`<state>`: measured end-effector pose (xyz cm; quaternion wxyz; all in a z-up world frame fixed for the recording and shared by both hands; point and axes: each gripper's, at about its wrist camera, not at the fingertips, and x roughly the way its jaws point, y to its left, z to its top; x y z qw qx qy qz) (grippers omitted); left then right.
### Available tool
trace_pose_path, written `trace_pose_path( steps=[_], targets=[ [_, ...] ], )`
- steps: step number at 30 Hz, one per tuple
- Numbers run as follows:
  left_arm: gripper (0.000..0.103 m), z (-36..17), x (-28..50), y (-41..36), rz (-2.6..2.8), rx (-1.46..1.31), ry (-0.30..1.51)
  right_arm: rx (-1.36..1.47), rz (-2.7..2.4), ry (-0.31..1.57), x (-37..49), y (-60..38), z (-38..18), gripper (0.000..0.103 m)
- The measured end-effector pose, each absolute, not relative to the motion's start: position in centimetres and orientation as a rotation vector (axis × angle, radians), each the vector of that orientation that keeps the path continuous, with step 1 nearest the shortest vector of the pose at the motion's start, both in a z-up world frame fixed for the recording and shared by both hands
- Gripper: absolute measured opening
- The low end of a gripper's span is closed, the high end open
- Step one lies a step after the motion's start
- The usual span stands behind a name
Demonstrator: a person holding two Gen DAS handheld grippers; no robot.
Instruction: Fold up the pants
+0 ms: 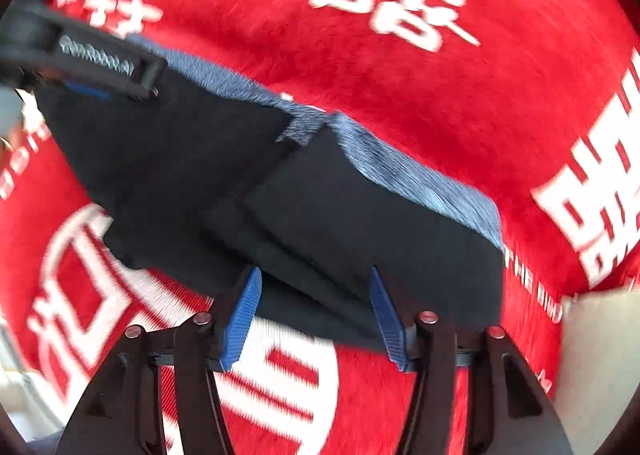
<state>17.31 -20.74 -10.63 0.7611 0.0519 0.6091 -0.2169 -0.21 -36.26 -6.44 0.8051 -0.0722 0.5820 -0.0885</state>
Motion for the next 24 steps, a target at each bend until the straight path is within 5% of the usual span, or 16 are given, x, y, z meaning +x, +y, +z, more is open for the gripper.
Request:
trace_pose_path(
  steps=[10, 14, 17, 24],
  targets=[
    [0.079, -8.3, 12.3, -29.2, -0.780, 0.164, 1.392, 0.384, -0.361, 1.269, -5.2, -45.6, -4.3, 0.063],
    [0.023, -10.1, 12.1, -31.0, -0.798, 0.227, 1.467, 0.448, -0.353, 1.270, -6.8, -45.9, -4.8, 0.052],
    [0.013, -10.1, 12.5, -31.4, -0.807, 0.237, 1.466, 0.495, -0.350, 1.277, -7.1, -46.5, -4.9, 0.043],
    [0.005, -11.4, 11.5, -28.8, -0.787, 0.278, 1.488, 0.497, -0.354, 1.272, -7.6, -47.2, -4.4, 0.042]
  ],
)
